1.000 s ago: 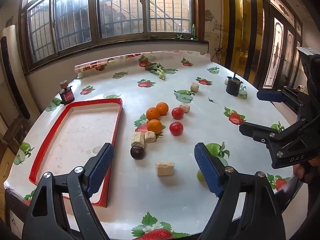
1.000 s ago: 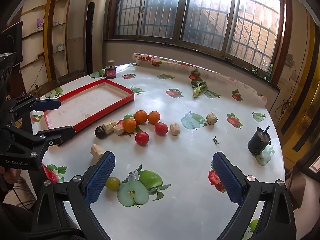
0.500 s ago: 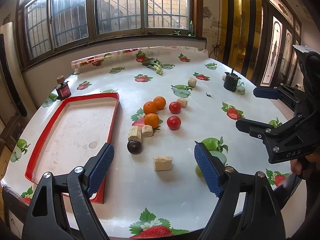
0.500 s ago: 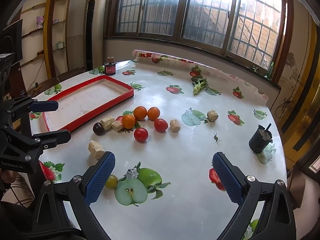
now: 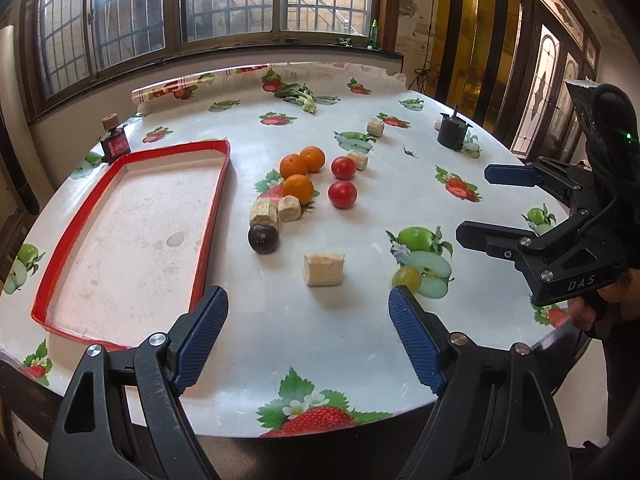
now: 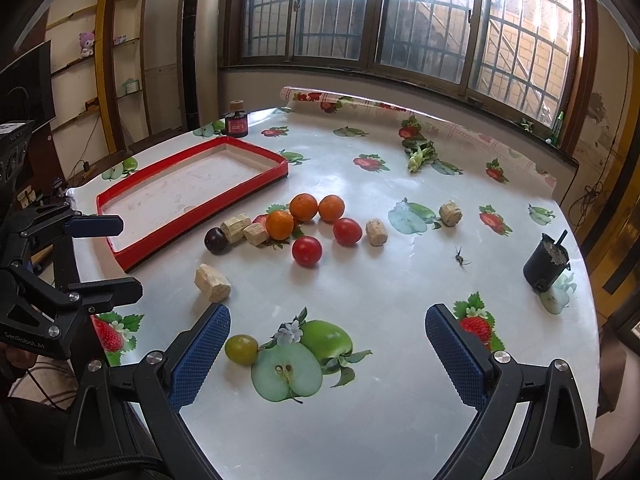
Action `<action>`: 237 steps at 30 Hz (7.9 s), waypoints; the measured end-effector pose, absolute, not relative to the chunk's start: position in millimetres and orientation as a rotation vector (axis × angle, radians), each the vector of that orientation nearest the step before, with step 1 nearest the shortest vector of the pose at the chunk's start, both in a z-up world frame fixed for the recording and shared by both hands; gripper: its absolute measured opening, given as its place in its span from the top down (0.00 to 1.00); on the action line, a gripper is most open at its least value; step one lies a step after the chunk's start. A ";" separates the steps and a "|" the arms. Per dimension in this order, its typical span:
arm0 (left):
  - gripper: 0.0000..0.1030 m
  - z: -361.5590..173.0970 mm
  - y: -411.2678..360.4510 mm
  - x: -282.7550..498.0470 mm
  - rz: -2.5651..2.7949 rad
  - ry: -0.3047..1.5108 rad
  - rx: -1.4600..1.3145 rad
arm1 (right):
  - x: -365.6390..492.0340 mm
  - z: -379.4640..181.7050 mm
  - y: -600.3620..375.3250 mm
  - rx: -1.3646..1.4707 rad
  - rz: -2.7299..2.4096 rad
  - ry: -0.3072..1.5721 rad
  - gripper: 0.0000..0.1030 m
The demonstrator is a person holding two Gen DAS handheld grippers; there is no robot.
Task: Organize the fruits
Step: 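Move left tool to the beige block while right tool reaches the green fruit, then close left tool on the beige block while right tool grips the green fruit, then carry the beige block with left tool into the red tray while right carries green fruit, then open left tool to drop the block in the tray while right releases green fruit, then move both tools back toward the fruit cluster beside the tray, then grasp the dark plum with left tool while right tool grasps a red tomato, then carry the plum with left tool into the tray while right carries the tomato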
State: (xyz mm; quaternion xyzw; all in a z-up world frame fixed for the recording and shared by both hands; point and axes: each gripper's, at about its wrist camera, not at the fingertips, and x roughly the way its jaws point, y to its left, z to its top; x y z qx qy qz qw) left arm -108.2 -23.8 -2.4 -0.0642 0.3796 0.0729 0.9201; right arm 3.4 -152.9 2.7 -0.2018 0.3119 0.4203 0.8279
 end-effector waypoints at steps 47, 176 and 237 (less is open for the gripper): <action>0.73 -20.8 5.7 -59.5 0.091 0.886 -0.174 | 13.8 -36.0 -121.3 -0.423 0.986 0.872 0.70; 0.36 3.9 62.0 -73.3 0.366 0.881 -0.176 | 68.9 -4.7 -79.8 -0.321 0.940 0.813 0.30; 0.78 -8.6 42.6 -32.0 0.228 0.894 -0.235 | 75.3 -34.8 -69.5 -0.302 0.935 0.875 0.68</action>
